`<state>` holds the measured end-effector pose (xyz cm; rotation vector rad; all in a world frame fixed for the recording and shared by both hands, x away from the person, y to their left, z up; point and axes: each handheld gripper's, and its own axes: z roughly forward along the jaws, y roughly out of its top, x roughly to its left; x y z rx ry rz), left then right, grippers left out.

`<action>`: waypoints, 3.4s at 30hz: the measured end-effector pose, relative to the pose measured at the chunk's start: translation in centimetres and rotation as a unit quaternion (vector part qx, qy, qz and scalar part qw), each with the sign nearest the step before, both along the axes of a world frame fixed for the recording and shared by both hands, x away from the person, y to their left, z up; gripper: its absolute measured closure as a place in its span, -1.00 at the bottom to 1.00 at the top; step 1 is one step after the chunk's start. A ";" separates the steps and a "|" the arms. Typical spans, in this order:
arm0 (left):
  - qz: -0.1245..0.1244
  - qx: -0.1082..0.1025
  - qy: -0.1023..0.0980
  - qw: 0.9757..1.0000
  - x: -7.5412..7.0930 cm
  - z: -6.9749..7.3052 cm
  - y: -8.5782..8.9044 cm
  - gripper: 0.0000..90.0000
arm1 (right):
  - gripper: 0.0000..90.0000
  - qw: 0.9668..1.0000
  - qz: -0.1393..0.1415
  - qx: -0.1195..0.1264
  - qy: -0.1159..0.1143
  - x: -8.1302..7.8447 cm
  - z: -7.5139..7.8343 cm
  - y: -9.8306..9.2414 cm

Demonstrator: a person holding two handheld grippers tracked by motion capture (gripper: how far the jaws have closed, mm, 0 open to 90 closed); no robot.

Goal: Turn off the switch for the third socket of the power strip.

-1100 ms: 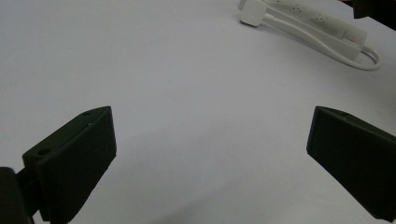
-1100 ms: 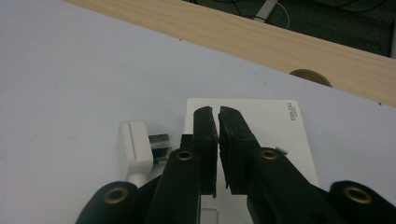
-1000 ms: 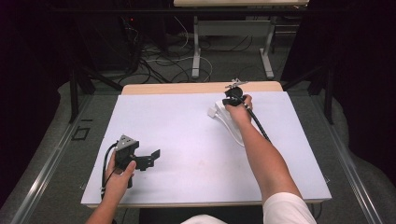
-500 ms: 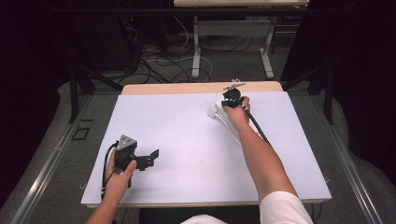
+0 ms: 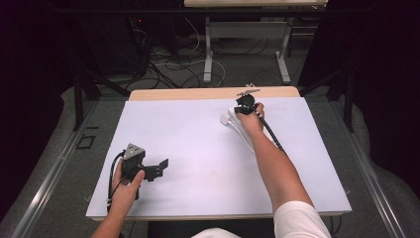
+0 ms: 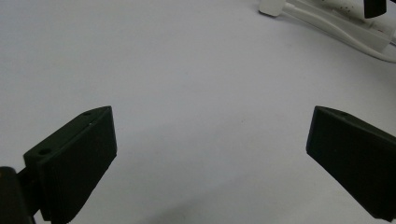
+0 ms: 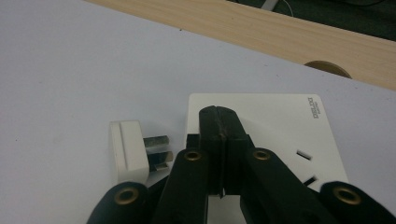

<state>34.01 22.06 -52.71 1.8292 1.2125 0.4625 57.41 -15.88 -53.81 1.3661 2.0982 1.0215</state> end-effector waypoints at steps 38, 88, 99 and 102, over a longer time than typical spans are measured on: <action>-0.001 -0.005 -0.003 1.000 0.0 0.0 -0.1 -0.96 | 0.84 1.000 -0.004 0.005 0.005 -0.1 0.0 0.0; -0.010 0.000 0.002 1.000 -0.1 -0.1 -0.4 -0.95 | -0.42 0.999 0.019 -0.024 0.015 -2.8 3.6 0.5; -0.006 -0.003 0.001 1.000 -0.1 -0.1 -0.4 -0.95 | -0.66 0.998 0.028 -0.047 0.036 -4.2 5.2 -0.3; -0.005 -0.003 0.000 1.000 -0.2 0.0 -0.5 -0.95 | -0.68 0.997 0.027 -0.055 0.043 -4.7 5.7 -0.6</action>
